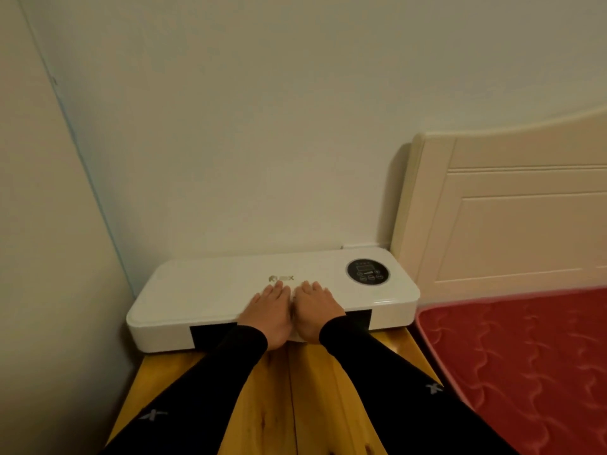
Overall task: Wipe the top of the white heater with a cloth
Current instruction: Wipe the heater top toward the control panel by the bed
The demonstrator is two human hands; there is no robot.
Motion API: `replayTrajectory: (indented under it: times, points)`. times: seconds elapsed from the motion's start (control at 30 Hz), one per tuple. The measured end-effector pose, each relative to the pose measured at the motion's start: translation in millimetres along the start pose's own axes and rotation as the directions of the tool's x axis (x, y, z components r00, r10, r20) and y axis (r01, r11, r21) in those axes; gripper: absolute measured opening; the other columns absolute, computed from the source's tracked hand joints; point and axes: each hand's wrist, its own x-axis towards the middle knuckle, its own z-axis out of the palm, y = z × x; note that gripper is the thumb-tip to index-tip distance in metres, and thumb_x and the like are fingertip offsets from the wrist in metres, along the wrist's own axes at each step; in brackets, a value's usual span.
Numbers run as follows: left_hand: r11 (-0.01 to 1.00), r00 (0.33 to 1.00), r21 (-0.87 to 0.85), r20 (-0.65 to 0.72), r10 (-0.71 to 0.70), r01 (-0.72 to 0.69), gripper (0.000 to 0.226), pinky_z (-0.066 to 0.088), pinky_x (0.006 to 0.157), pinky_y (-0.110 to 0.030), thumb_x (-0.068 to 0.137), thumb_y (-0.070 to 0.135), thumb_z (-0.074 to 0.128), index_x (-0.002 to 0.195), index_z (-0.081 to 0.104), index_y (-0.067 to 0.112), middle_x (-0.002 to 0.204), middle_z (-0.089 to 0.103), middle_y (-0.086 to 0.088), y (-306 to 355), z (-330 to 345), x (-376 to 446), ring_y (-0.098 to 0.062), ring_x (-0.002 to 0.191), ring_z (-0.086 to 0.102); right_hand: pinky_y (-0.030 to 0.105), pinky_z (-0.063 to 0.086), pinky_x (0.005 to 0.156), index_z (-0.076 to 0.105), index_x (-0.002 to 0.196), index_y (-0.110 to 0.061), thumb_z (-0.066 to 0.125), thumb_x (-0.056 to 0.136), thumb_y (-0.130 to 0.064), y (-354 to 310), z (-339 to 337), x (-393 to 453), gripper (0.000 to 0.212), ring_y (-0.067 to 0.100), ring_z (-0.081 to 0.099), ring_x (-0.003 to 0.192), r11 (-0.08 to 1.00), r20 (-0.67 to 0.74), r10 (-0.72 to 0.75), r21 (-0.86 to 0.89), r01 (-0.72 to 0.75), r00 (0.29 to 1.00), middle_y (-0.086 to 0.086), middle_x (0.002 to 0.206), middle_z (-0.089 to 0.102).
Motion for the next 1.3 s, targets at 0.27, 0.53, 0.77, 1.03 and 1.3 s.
replayTrajectory:
  times: [0.27,0.53,0.77,1.03,1.3]
  points:
    - [1.0,1.0,0.007,0.02,-0.022,0.021,0.073,0.006,0.124,-0.044,0.098,0.034,0.04,0.158,0.005,0.014,0.167,-0.004,-0.008,-11,1,42,-0.025,0.153,-0.002,0.047,0.01,0.123,0.014,0.157,-0.003,0.044,0.099,-0.026,15,8,45,0.069,0.037,0.006,0.153,0.999,0.003,-0.037,-0.012,0.037,0.999,0.02,0.166,0.008]
    - [0.998,0.997,0.009,0.038,-0.065,0.065,0.07,0.002,0.124,-0.044,0.099,0.021,0.032,0.158,-0.005,0.015,0.166,-0.013,-0.006,-17,-5,82,-0.023,0.153,-0.009,0.045,0.005,0.123,0.008,0.159,-0.006,0.039,0.1,-0.023,22,7,90,0.068,0.034,0.001,0.154,0.999,0.008,-0.018,0.041,0.018,1.0,0.015,0.168,0.002]
    - [0.997,0.995,-0.021,0.073,-0.071,0.072,0.072,0.0,0.124,-0.044,0.097,0.017,0.032,0.158,-0.006,0.015,0.166,-0.015,-0.005,-23,-11,100,-0.023,0.153,-0.011,0.044,0.005,0.123,0.006,0.159,-0.007,0.039,0.1,-0.023,25,4,106,0.07,0.033,0.0,0.154,0.999,0.024,-0.012,0.044,0.011,1.0,0.015,0.168,0.001]
    - [0.996,0.995,-0.027,0.062,-0.08,0.082,0.068,0.0,0.124,-0.044,0.098,0.018,0.026,0.158,-0.005,0.016,0.166,-0.014,-0.004,-24,-11,106,-0.022,0.153,-0.01,0.044,0.004,0.123,0.008,0.159,-0.008,0.037,0.102,-0.026,29,1,113,0.067,0.031,0.0,0.155,0.997,0.032,-0.009,0.083,0.006,0.999,0.014,0.168,0.002]
    - [0.996,0.993,-0.008,0.074,-0.087,0.087,0.068,0.0,0.124,-0.044,0.1,0.021,0.026,0.158,-0.007,0.015,0.166,-0.016,-0.004,-20,-11,97,-0.022,0.153,-0.011,0.043,0.005,0.123,0.008,0.159,-0.008,0.038,0.103,-0.026,27,-5,105,0.067,0.031,0.0,0.155,0.997,0.076,-0.011,0.079,0.005,0.997,0.013,0.168,0.002]
